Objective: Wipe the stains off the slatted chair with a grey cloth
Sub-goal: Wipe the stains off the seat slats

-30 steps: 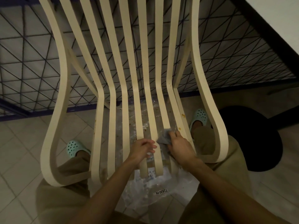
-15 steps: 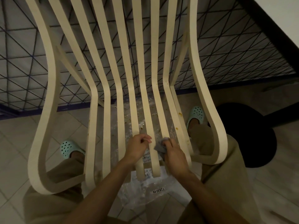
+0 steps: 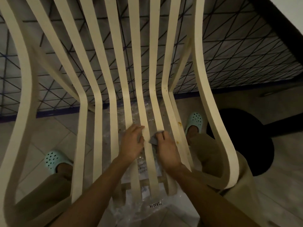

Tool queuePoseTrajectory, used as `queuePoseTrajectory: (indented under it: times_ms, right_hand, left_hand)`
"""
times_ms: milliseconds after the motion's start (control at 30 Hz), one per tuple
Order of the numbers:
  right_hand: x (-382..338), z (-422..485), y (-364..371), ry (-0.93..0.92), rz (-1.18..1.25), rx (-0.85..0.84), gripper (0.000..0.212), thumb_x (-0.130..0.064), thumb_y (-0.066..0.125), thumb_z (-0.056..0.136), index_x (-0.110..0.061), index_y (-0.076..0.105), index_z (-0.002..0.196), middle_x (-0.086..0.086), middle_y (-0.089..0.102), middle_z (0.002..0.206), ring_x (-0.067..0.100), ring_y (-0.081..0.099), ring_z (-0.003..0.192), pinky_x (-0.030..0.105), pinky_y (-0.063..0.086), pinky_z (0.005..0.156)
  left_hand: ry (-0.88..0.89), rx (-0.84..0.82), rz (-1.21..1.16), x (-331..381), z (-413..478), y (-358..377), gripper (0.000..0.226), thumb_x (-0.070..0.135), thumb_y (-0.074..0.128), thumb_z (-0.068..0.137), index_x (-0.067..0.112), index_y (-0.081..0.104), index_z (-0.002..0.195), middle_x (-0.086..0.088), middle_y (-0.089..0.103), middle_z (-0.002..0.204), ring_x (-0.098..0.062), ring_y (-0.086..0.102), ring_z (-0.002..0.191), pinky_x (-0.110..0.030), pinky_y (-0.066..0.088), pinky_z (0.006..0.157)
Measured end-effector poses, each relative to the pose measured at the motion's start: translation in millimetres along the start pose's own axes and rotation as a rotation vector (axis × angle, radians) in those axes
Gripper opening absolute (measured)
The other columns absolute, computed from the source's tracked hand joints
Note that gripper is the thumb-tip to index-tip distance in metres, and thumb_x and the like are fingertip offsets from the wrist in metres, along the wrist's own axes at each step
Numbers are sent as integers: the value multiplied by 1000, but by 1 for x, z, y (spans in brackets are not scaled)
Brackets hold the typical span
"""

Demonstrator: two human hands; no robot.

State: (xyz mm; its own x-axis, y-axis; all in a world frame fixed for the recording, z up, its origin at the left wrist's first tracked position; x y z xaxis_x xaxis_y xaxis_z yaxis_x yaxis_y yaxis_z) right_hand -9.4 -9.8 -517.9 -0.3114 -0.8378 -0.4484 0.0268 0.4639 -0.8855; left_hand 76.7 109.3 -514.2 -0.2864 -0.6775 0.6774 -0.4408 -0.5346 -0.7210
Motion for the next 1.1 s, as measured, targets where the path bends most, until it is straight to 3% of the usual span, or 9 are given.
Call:
queuePoseTrajectory:
  times_ms: [167, 333, 467, 667, 800, 933, 1100]
  right_hand:
    - [5, 64, -9, 43, -31, 67, 38, -6, 47, 93, -16, 46, 129, 8, 44, 127, 23, 52, 107, 30, 48, 90]
    - [6, 98, 4, 43, -61, 18, 38, -8, 48, 93, -17, 45, 130, 6, 44, 129, 22, 50, 111, 31, 47, 96]
    - [-5, 166, -2, 22, -87, 27, 37, -4, 49, 92, -15, 46, 128, 8, 45, 127, 23, 52, 107, 32, 48, 92]
    - [-1, 243, -17, 5, -123, 64, 35, 2, 48, 91, -8, 47, 125, 15, 47, 123, 32, 54, 104, 41, 50, 86]
    - [-3, 235, -1, 8, 44, 93, 40, 4, 53, 86, -10, 51, 125, 13, 50, 122, 29, 53, 106, 35, 47, 92]
    - [-6, 218, 12, 118, 227, 90, 29, -3, 46, 94, -12, 53, 121, 10, 52, 120, 26, 56, 104, 32, 47, 92]
    - [-3, 239, -2, 126, 96, 62, 33, -2, 49, 93, -13, 47, 124, 12, 49, 123, 30, 57, 103, 38, 50, 90]
  left_hand:
    - [28, -109, 228, -6, 42, 4, 55, 22, 45, 98, 19, 28, 151, 1, 19, 160, -14, 5, 149, -46, 14, 120]
    - [-22, -192, 307, -12, 52, 15, 56, 36, 30, 103, 24, 10, 154, 6, -3, 162, -9, -9, 148, -45, 3, 120]
    - [-40, -133, 315, -20, 66, 15, 58, 42, 16, 101, 25, 2, 154, 7, -12, 161, -8, -19, 146, -51, 0, 120]
    - [16, -151, 366, -13, 121, 12, 61, 44, 19, 102, 24, -5, 154, 4, -20, 160, -12, -24, 145, -52, -3, 119]
    - [16, -129, 415, -30, 120, 10, 62, 50, 5, 98, 24, -8, 153, 4, -22, 159, -11, -25, 145, -53, -2, 119]
    - [-14, -63, 492, -49, 106, 3, 66, 51, -3, 94, 22, -6, 154, 2, -16, 161, -14, -19, 147, -51, 0, 116]
    - [8, -40, 465, -37, 107, 14, 63, 50, 4, 98, 22, -2, 154, 1, -10, 161, -15, -13, 148, -53, 8, 117]
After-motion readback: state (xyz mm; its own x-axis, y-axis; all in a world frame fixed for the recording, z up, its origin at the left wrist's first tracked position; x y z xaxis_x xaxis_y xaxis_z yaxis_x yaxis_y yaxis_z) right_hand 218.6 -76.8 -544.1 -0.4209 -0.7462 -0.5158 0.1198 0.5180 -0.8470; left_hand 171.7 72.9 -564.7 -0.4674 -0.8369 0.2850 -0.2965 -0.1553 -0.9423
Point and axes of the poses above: each hand's wrist, its own z-axis towards the middle knuckle, its own y-axis out of the palm, x = y × z, the point moved 7 cm from there along z, towards the middle knuckle
